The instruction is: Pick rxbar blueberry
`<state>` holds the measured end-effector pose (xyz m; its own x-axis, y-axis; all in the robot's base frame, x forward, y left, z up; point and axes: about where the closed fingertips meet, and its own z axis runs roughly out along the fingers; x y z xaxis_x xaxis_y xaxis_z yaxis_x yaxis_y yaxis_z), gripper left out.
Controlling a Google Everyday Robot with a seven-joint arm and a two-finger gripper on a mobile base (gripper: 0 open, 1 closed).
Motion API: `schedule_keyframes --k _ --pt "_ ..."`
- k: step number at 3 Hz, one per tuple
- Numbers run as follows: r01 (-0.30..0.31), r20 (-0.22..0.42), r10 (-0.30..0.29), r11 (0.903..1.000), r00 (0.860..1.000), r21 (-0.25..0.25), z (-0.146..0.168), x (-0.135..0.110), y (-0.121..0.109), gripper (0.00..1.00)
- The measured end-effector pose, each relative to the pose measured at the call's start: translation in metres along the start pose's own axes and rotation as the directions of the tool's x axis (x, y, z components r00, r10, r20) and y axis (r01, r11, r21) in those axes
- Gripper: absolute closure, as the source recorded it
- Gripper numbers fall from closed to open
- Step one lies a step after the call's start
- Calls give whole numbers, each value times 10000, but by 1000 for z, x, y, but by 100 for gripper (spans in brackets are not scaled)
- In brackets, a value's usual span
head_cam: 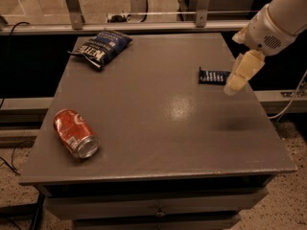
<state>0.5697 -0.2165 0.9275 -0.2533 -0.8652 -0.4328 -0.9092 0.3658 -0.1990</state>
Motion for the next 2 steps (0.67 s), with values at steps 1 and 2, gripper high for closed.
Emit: schedule_keyframes --k 1,2 --pt "-503 540 511 9986 9972 -158 31 2 -35 0" --pt "-972 1002 1012 9943 9898 -439 56 3 -56 0"
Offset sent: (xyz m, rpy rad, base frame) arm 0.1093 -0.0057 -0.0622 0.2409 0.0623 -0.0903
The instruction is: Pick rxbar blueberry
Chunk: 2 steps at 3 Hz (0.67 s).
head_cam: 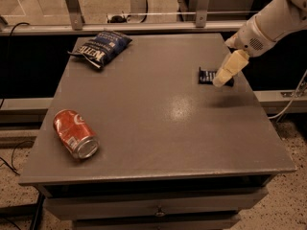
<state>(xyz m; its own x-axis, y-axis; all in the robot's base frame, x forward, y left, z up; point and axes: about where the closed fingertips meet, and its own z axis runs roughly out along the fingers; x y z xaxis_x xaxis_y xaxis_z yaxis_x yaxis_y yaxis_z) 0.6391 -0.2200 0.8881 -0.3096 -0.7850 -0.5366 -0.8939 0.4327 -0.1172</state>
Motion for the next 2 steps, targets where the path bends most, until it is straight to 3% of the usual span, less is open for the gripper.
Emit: schedule_keyframes --k 2 --pt "-776 358 803 9944 9961 -719 48 11 -11 0"
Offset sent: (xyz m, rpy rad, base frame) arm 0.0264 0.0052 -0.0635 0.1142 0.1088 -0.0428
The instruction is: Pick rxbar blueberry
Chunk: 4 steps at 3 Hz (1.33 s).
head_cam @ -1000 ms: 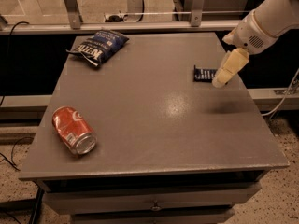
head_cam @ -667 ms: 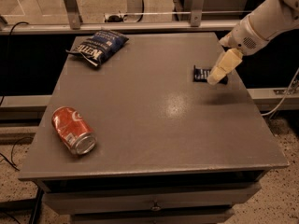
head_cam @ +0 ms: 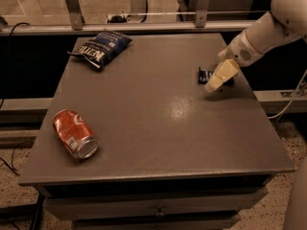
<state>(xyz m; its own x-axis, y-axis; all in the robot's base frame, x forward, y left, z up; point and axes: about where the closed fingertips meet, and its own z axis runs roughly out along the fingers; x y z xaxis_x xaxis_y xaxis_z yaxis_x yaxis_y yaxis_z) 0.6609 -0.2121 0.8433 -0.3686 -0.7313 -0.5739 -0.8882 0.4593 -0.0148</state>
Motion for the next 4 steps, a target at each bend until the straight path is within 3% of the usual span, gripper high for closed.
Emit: schedule_keyframes --k 1,4 --pt "-88 175 90 9999 9998 -132 9 5 0 18" --pt "395 780 -387 9992 9962 -91 -3 -11 5 88"
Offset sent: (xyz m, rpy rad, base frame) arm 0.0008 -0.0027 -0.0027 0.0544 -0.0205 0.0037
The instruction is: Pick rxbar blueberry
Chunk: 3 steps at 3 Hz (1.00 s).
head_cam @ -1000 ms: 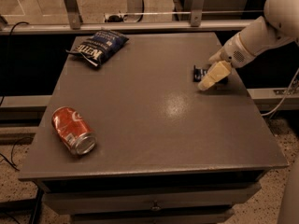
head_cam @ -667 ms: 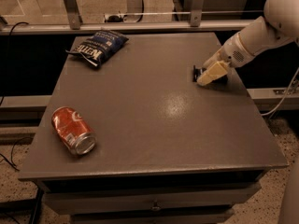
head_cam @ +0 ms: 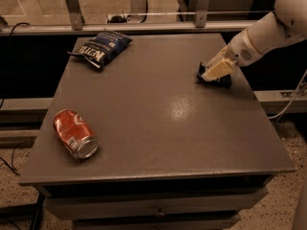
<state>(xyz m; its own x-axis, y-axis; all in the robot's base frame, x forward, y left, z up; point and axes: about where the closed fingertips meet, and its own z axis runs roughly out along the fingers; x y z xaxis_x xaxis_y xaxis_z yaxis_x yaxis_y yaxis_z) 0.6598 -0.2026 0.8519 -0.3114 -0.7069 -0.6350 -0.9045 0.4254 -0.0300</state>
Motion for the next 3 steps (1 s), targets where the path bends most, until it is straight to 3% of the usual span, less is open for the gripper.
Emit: schedule_keyframes --k 1,3 --pt "294 248 -295 9996 9993 46 -9 -12 4 100" --pt "851 796 -868 9961 9930 241 -45 -41 16 100"
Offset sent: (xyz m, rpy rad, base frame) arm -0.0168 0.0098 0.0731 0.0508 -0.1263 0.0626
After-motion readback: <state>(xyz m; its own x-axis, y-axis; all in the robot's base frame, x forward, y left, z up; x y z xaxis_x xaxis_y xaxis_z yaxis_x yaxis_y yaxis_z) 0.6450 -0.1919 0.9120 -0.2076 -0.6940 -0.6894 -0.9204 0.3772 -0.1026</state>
